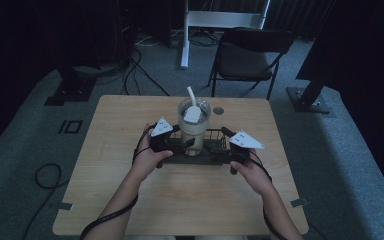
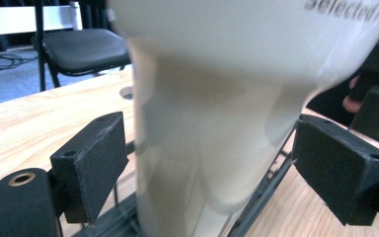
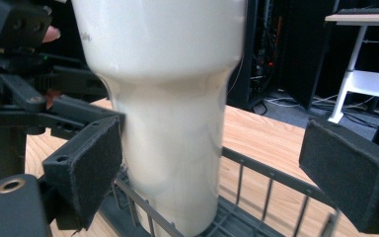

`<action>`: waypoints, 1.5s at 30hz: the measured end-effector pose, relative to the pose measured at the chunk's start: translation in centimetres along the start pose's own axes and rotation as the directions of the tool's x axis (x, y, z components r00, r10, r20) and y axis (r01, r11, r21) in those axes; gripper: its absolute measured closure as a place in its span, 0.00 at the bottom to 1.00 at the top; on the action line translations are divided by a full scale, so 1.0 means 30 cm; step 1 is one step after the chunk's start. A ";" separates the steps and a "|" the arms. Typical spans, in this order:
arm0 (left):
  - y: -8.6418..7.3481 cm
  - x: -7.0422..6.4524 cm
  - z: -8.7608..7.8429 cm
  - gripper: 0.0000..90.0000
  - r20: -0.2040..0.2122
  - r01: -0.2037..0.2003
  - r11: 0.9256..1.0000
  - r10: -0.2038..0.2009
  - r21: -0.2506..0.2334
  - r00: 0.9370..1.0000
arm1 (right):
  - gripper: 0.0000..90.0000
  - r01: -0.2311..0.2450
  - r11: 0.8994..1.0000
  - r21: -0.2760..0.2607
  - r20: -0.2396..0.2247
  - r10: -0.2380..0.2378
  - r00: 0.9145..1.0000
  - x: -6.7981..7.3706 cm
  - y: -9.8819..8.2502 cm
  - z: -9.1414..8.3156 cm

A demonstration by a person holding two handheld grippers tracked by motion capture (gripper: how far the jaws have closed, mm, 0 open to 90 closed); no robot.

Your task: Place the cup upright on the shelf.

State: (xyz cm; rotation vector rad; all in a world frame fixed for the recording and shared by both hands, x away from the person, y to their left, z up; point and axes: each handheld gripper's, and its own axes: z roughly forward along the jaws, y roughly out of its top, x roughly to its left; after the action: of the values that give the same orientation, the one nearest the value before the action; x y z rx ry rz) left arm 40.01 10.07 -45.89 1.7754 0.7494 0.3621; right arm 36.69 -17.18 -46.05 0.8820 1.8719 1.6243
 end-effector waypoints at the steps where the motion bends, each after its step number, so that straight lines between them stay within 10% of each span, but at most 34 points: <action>1: -0.005 0.001 -0.007 0.16 -0.004 0.004 1.000 -0.004 0.000 1.000 | 0.10 -0.005 1.000 -0.001 -0.004 0.005 1.000 -0.003 0.001 -0.009; 20: -0.091 0.063 -0.249 0.16 -0.121 0.061 0.996 -0.068 -0.063 0.990 | 0.10 -0.028 1.000 -0.007 0.099 0.029 0.995 -0.099 -0.023 -0.179; 39: -0.243 0.127 -0.422 0.11 -0.239 0.133 0.991 -0.137 -0.032 0.961 | 0.10 -0.081 0.995 0.050 0.199 0.070 0.978 -0.171 -0.149 -0.302; 45: -0.291 0.150 -0.489 0.11 -0.285 0.185 0.982 -0.185 -0.028 0.940 | 0.10 -0.099 0.988 0.119 0.232 0.069 0.970 -0.197 -0.173 -0.348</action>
State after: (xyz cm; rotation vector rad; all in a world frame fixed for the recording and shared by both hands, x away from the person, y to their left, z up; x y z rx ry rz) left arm 32.15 25.41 -49.72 1.6530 1.1137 0.4989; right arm 32.17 -28.88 -49.75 1.1647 1.8157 1.3945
